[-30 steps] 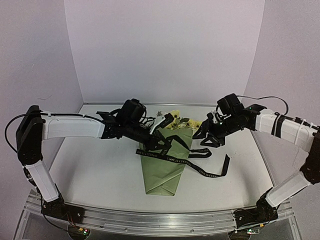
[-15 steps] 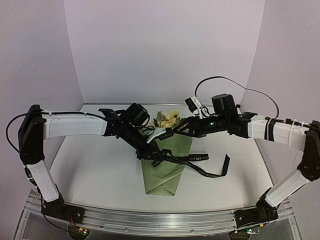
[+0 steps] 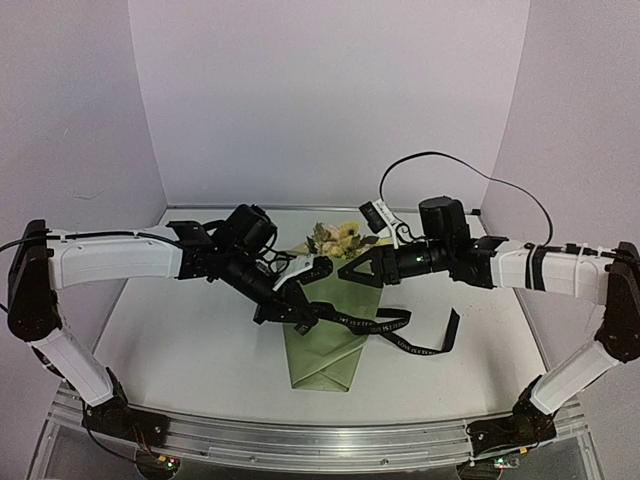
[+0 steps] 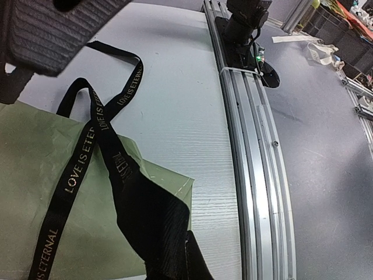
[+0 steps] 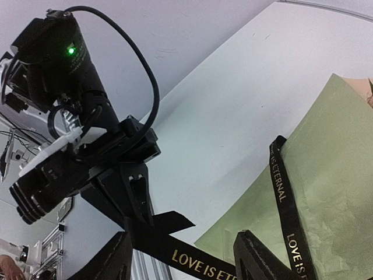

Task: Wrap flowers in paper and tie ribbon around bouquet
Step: Pass from the left arm to the right

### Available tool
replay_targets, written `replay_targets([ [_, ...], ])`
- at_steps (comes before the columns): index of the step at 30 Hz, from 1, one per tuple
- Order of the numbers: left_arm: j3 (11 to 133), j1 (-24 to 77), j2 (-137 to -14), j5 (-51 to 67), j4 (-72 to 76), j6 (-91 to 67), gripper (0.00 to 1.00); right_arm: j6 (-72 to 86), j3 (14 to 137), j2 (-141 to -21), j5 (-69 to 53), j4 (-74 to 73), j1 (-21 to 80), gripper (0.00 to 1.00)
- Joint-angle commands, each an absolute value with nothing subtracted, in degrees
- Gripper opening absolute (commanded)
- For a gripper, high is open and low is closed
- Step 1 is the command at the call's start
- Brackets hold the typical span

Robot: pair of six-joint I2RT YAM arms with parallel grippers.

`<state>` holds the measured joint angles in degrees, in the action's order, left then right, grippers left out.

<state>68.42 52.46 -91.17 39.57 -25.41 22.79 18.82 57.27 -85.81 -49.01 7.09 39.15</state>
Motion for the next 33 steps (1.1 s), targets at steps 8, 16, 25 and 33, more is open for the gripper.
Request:
replay_targets([
  [8, 71.7, 52.5, -91.8, 40.7, -29.5, 31.3, 0.0, 24.1, 61.3, -87.8, -56.7, 15.8, 41.9, 0.59],
  [16, 71.0, 52.2, -91.4, 41.6, -27.1, 31.2, 0.0, 24.3, 57.0, -88.8, -54.6, 19.8, 43.3, 0.57],
  [25, 69.1, 50.8, -91.4, 44.3, -24.6, 29.8, 0.0, 29.9, 54.5, -89.0, -53.5, 28.5, 43.4, 0.54],
  [33, 70.6, 49.6, -92.8, 45.8, -25.2, 30.1, 0.0, 29.5, 55.0, -91.2, -53.3, 29.0, 45.4, 0.53],
])
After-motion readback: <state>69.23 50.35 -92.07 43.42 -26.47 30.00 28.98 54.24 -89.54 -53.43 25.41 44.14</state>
